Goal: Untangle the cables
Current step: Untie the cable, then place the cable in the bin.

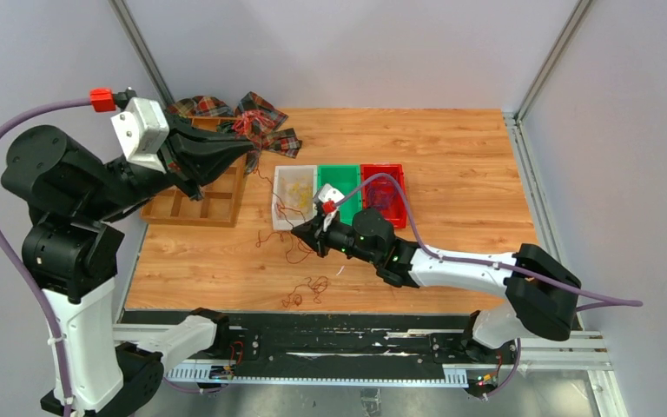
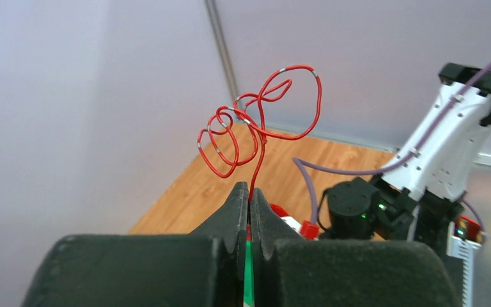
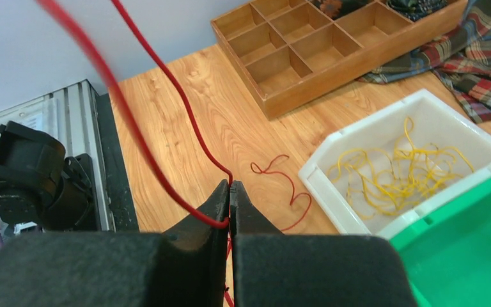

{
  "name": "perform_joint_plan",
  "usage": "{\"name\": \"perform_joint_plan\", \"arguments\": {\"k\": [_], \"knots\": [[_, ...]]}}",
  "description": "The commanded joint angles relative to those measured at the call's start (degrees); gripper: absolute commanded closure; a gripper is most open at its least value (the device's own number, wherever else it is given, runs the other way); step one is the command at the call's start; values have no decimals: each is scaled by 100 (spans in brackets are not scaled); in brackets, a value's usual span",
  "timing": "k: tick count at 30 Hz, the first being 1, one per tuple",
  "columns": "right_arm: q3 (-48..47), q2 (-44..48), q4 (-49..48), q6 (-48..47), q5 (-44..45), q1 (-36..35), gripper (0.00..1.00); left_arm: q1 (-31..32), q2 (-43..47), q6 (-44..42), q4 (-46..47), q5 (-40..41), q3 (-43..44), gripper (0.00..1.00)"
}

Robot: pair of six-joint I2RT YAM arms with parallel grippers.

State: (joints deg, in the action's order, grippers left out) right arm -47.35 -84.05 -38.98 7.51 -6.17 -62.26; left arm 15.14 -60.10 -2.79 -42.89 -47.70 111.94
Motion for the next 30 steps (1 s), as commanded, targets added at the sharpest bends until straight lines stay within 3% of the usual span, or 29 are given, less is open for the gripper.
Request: {"name": "perform_joint_plan", "arguments": {"k": [1, 19, 24, 30], "knots": [[290, 233, 278, -91, 382, 12, 99, 16, 40, -20, 742, 727, 387, 99], [843, 310, 1331, -475, 908, 12, 99, 15, -150, -595, 2379, 2899, 871, 99], [827, 476, 1481, -491, 896, 12, 99, 16, -242, -362, 1904, 2210, 814, 99], [1052, 1043, 1652, -478, 777, 12, 99, 16, -86, -118, 1754, 1600, -686, 99]]}}
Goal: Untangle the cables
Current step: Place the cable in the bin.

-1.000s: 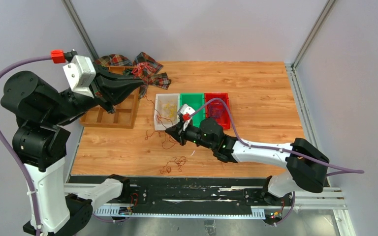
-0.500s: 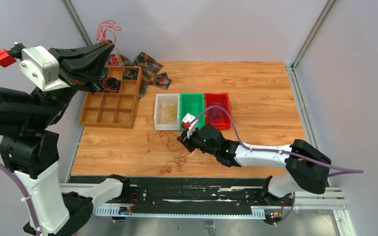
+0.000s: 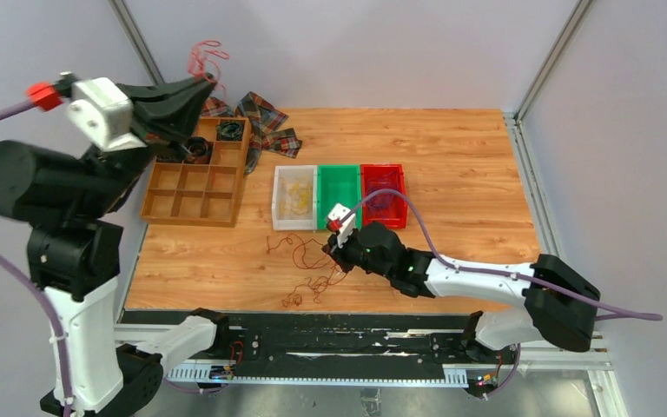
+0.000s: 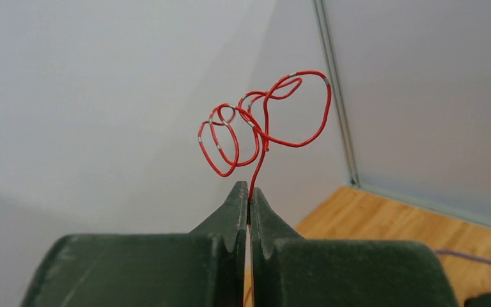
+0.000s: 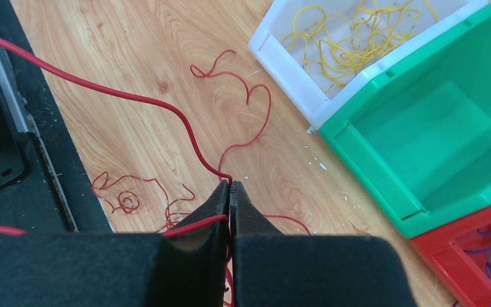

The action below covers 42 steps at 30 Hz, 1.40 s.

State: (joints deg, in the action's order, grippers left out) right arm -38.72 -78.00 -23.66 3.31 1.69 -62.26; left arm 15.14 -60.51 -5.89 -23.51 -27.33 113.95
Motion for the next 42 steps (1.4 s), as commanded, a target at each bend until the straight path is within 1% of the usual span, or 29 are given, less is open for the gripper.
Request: {"name": "perform_joint_plan", "arguments": {"k": [1, 5, 7, 11, 14, 18, 20, 24, 27, 34, 38, 42], "knots": [[287, 551, 131, 1, -4, 12, 99, 16, -28, 237, -118, -468, -1178, 99], [758, 1122, 227, 418, 112, 12, 99, 22, -260, 528, 366, -829, -2076, 99], [974, 1372, 330, 606, 137, 12, 99, 102, -534, 672, 563, -969, -2317, 99], [1350, 1681, 444, 882, 219, 12, 99, 540, -1196, 482, 749, -956, -2544, 99], [1584, 1792, 525, 1042, 409, 12, 99, 810, -1753, 234, 823, -873, -2581, 99], [1767, 1961, 614, 1184, 707, 12, 99, 995, -2464, 13, 941, -742, -2547, 99], [1840, 2076, 686, 1268, 968, 12, 99, 1065, -2808, -128, 871, -691, -2440, 99], [1947, 2363, 765, 1313, 1293, 16, 99, 1128, -3575, -95, 712, -716, -2076, 99], [1872, 2571, 1010, 1338, 1518, 21, 99, 1211, -3975, -389, 613, -697, -1996, 99], [1728, 3260, 1466, 1315, 2158, 106, 99, 1331, -4546, -341, 975, -624, -2115, 99], [1569, 3627, 1691, 1233, 2257, 266, 99, 1330, -4619, -241, 1155, -528, -2317, 99], [1414, 3720, 1905, 1156, 2298, 390, 99, 1336, -4614, -39, 1247, -528, -2407, 99]]}}
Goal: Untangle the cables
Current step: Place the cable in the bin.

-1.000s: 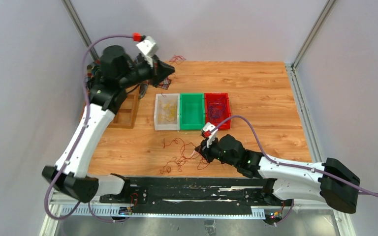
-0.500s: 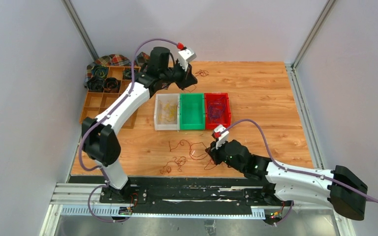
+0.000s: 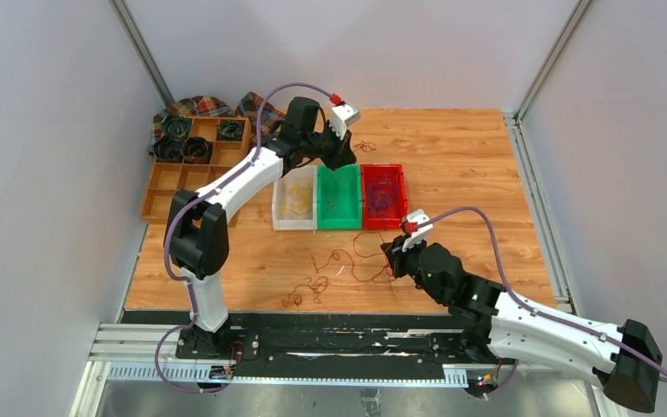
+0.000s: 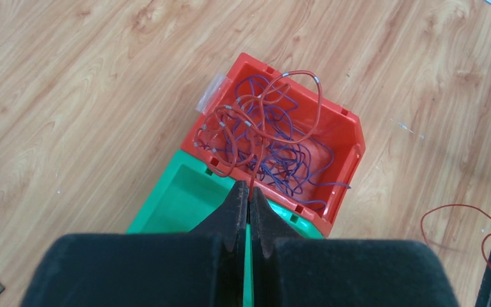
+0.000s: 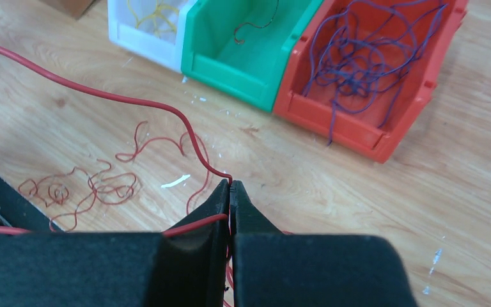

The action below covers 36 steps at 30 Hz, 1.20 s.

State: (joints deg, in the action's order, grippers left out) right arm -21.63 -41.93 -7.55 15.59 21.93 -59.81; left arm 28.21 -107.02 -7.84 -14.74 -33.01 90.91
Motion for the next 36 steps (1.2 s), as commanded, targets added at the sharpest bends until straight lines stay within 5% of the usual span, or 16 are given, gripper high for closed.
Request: {"name": "perform_joint_plan", "arguments": {"k": [1, 11, 31, 33, 36], "knots": [[-324, 117, 331, -66, 276, 167, 99, 27, 59, 148, 349, 80, -158, 99], [-595, 273, 642, 36, 178, 365, 99, 72, 213, -676, -205, 1054, -1019, 99], [-899, 334, 835, -68, -126, 703, 100, 554, -272, -1346, -668, 2809, -956, 99], [-904, 332, 851, -58, -146, 718, 99, 554, -233, -1301, -685, 2652, -1002, 92], [-940, 348, 899, -54, -154, 742, 99, 550, -219, -1194, -902, 2214, -956, 64]]}}
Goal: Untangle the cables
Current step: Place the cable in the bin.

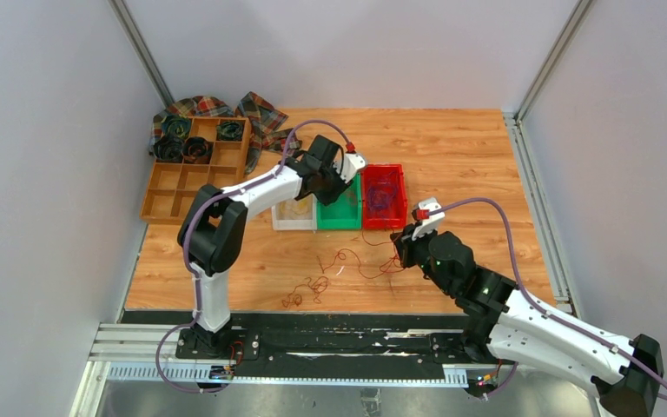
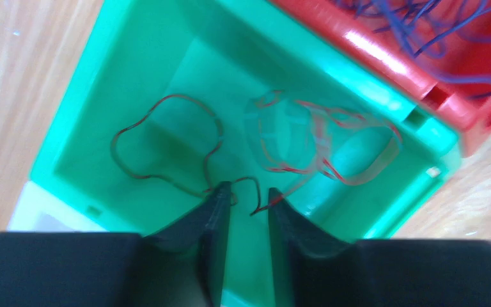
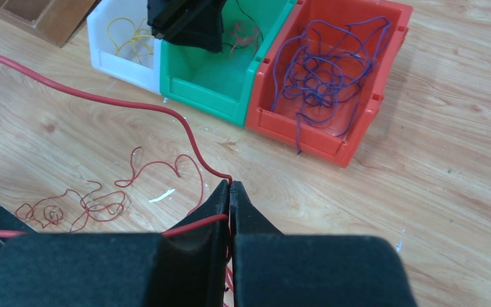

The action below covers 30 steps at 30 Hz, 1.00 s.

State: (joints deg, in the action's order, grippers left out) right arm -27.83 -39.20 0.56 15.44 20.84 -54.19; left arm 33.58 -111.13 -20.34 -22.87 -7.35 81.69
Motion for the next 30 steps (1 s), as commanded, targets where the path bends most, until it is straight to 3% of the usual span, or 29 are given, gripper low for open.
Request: {"name": "perform_joint_plan", "arguments": {"k": [1, 7, 18, 25, 30], "knots": [[-321, 83, 100, -33, -57, 188, 99, 8, 220, 67, -153, -510, -10, 54], [-442, 85, 174, -41, -130, 231, 99, -59, 594, 10, -573, -1372, 301, 0], [-1568, -613, 123, -55, -925, 589, 99, -534, 2010, -120, -1888, -3318, 986, 2], [-3792, -1983, 39, -371, -1889, 898, 99, -662, 2681, -174, -2557, -3575, 1034, 2], [-5628, -3021, 415, -810, -2166, 912, 99, -1156, 3099, 62, -2639, -3531, 887, 2]]}}
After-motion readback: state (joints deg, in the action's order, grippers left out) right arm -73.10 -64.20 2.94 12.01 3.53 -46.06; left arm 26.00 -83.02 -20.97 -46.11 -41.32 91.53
